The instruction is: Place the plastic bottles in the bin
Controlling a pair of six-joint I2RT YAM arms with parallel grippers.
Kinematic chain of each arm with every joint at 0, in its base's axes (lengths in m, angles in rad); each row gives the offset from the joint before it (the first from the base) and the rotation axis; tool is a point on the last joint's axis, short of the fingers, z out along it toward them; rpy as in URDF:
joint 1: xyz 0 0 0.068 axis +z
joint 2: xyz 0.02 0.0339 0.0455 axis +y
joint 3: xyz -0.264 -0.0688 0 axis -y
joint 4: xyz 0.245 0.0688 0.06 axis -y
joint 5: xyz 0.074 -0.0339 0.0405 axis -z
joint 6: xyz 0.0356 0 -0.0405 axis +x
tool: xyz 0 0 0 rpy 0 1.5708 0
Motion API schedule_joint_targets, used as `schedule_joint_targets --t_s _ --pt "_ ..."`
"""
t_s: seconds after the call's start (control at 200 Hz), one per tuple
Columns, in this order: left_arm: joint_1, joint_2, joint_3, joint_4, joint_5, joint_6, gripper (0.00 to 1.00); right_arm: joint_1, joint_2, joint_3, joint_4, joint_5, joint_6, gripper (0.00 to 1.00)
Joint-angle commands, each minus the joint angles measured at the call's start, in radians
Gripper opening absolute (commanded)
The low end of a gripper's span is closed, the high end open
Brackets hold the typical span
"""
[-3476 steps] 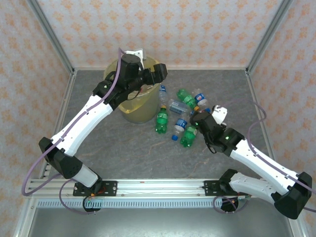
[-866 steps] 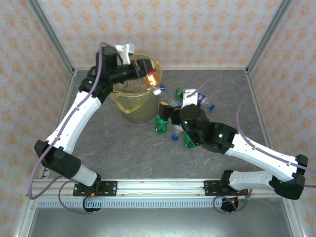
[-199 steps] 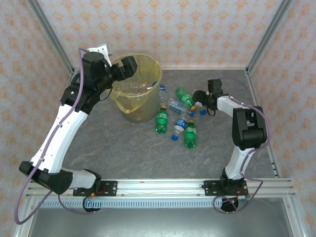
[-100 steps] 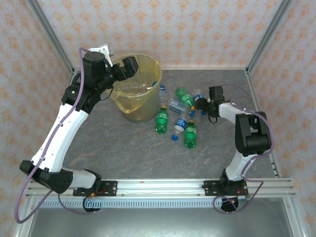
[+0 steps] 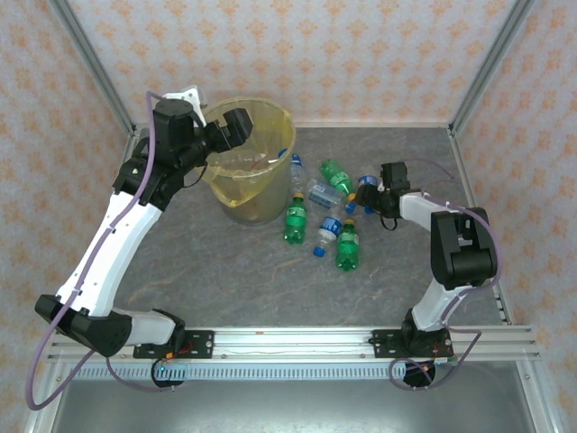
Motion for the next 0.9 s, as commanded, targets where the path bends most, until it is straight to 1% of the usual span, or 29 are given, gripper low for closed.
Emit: schedule_joint_targets --t_s 0.0,0.345,0.43,0.491,0.556,0.611,0.686,0.781,0.896 --pt "0.006 -0.046 -0.010 0.015 0.006 -0.010 0.99 0.015 -0.026 -0.017 0.017 0.010 -0.006 0.65" --pt "0.006 -0.055 -0.014 0.005 0.006 -0.011 0.99 0.023 -0.046 -0.085 0.055 0.049 -0.002 0.59" --pt "0.006 -0.054 -0.012 0.001 0.006 -0.012 0.99 0.023 -0.052 -0.097 0.066 0.050 -0.007 0.54" --pt "0.006 -0.054 -0.011 -0.001 0.006 -0.012 0.99 0.023 -0.058 -0.101 0.072 0.049 -0.013 0.47" --pt "0.006 -0.054 -0.007 -0.001 0.006 -0.015 0.99 0.023 -0.065 -0.102 0.079 0.048 -0.019 0.46" --pt "0.006 -0.057 -0.009 0.000 0.007 -0.016 0.99 0.023 -0.071 -0.104 0.085 0.049 -0.025 0.41" --pt "0.006 -0.055 -0.007 -0.002 0.009 -0.019 0.99 0.023 -0.077 -0.102 0.089 0.053 -0.028 0.38" --pt "0.006 -0.059 -0.006 -0.003 0.008 -0.021 0.99 0.023 -0.083 -0.109 0.098 0.050 -0.030 0.29" --pt "0.006 -0.061 -0.005 -0.004 0.008 -0.022 0.99 0.024 -0.105 -0.126 0.109 0.053 -0.024 0.25"
